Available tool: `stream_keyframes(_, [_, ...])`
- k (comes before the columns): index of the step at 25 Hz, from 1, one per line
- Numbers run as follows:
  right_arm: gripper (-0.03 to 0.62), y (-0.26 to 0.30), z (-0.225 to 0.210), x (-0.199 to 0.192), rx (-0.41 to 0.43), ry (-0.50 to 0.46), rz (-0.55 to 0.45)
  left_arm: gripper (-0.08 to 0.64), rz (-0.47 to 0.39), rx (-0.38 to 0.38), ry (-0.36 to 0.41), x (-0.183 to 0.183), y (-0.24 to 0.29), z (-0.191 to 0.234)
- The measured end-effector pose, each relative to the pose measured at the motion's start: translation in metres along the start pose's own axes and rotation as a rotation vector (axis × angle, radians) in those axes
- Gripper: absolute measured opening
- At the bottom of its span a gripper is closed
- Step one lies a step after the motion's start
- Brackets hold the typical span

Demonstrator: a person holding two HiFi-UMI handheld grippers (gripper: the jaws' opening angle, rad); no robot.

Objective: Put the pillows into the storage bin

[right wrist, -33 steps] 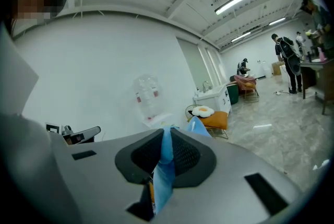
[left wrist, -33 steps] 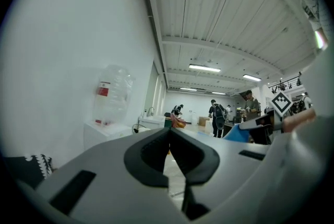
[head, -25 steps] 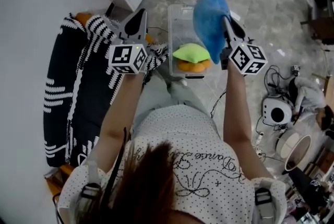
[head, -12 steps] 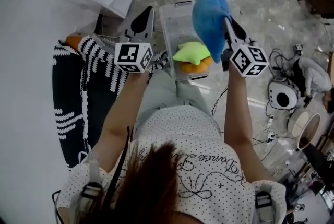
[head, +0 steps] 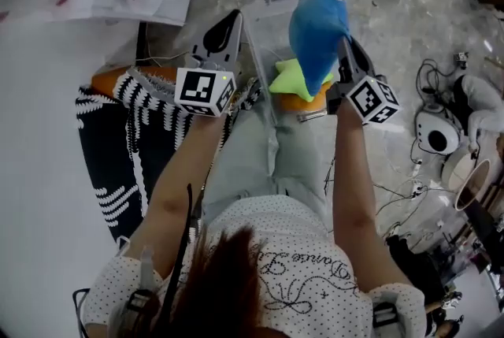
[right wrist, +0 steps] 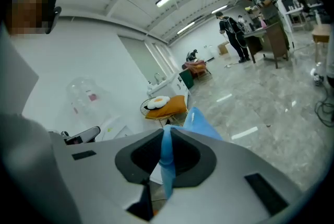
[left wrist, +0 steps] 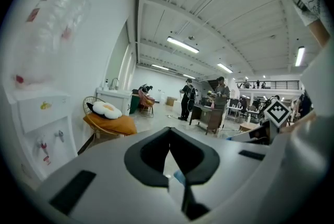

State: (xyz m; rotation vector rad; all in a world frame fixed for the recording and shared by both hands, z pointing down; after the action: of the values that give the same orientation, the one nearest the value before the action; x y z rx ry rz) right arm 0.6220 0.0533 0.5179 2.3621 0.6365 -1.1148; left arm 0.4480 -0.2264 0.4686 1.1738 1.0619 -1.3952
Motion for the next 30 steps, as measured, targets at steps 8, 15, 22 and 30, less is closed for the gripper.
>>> stream_keyframes(8, [0.049,0.043,-0.081,-0.117,-0.215,0.387,-0.040,0.003,0.074,0.043,-0.011,-0.080,0.020,0.010])
stream_keyframes(15, [0.048,0.072,-0.158,-0.246,-0.348,0.645,-0.074,0.003,0.094,0.062,-0.016,-0.158,0.027,0.030])
stream_keyframes(22, [0.048,0.067,-0.220,-0.337,-0.524,0.915,-0.173,0.003,0.152,0.050,-0.026,-0.222,0.019,0.036])
stream_keyframes(30, [0.084,0.021,-0.243,-0.389,-0.606,0.648,0.276,0.003,0.211,0.037,-0.046,-0.244,0.005,0.029])
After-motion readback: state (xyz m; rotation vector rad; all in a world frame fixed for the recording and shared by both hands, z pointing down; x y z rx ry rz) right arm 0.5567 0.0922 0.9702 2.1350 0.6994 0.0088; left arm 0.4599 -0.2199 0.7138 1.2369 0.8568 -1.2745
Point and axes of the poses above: the fingertips, and each gripper's own axes: y forward along the fingers, z to its left, x out of its top, the point moved 10 cm from there along -y, backward along the fingers, and after that the axes turned 14 degrees about -z, right-handed, at the moved point
